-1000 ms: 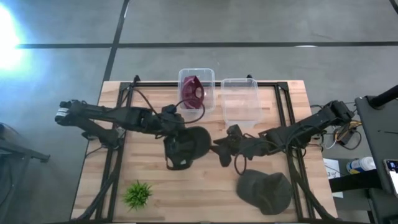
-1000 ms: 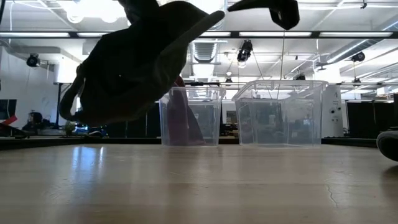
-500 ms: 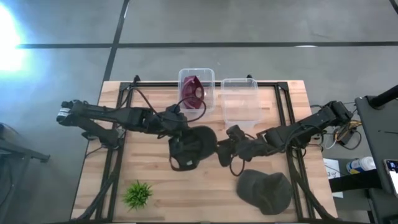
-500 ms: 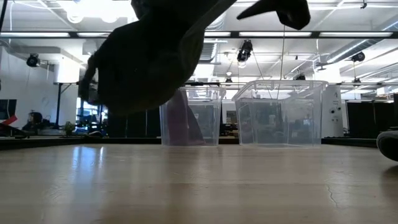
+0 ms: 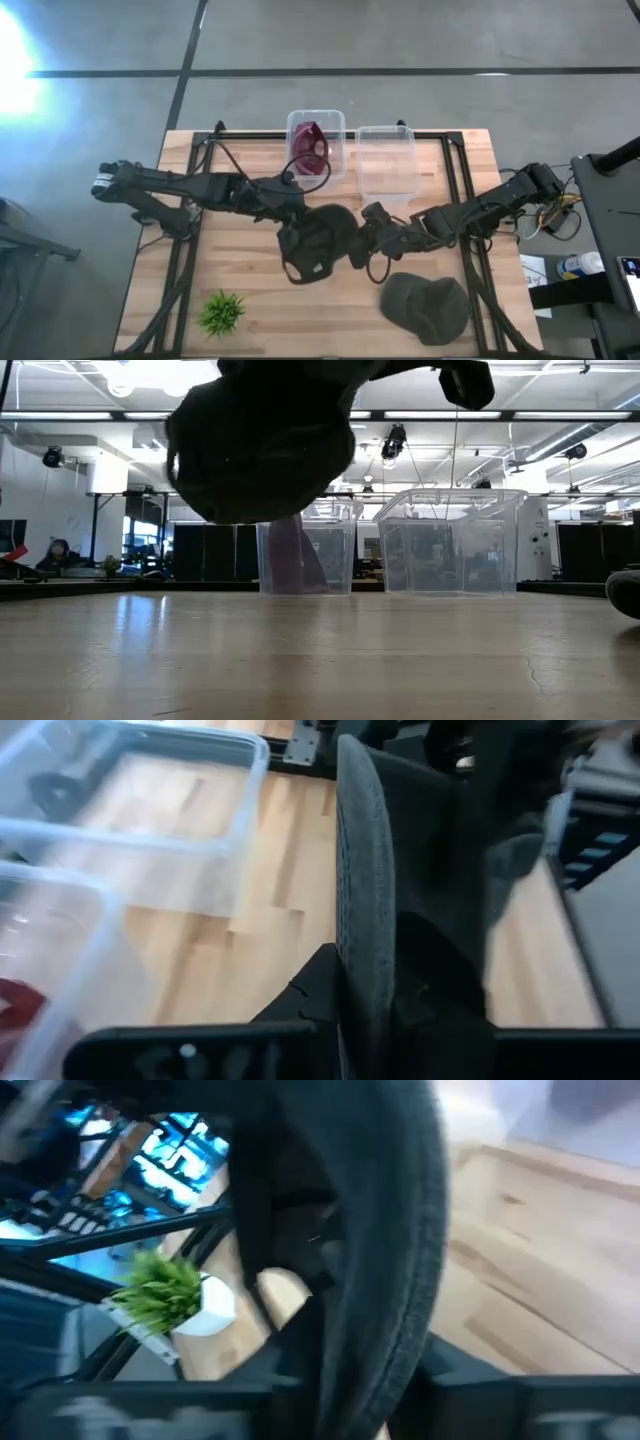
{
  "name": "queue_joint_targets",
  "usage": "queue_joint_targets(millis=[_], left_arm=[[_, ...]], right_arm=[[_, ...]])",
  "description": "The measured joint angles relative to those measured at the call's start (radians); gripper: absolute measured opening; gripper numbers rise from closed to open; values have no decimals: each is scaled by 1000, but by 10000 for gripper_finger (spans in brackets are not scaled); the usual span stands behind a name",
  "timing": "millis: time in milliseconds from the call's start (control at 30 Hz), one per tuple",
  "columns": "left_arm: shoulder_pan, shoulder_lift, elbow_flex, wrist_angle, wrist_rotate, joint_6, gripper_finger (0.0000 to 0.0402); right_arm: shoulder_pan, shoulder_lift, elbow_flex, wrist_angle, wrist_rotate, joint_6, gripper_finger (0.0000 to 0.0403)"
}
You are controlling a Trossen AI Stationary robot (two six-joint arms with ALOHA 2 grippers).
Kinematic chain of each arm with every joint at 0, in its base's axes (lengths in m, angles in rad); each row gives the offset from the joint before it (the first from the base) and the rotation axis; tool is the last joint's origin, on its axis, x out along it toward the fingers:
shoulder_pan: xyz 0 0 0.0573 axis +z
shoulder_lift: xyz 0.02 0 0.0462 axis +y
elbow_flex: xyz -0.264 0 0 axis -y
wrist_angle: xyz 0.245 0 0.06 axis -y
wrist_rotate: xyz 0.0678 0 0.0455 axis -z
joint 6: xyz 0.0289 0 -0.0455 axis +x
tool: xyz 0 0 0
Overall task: Pick & Place hat
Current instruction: Put the top black cap into the right transparent bin
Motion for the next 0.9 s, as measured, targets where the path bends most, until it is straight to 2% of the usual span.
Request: queue_joint_targets(millis=[67,300,367,467,533,633,800,900], left_arm=[[-2,-1,0,-4,10,-49,44],[-34,-23,-2,-88,-2,-163,119],[-57,-33,-2,-81,-36,-189,147],[-101,-59,-2,-96,-146,-215,187],[-136,-84,-2,-122,-224,-238,208],[-195,-123,-2,-149,-265,-269,226],[-282,-161,-2,-157,-306,-315,230],[-311,-168,-7,-156,-375,-327,231]], right_arm=[[0,-1,-1,-19,20,3,22],[6,-33,13,-138,31,-2,12],[14,-53,13,-155,30,-3,11],[24,-95,13,-197,55,-8,11],[32,-133,13,-224,119,-11,11],[53,-214,13,-268,274,-20,11],[70,-307,14,-324,594,-168,11],[48,-326,14,-363,711,-259,12]])
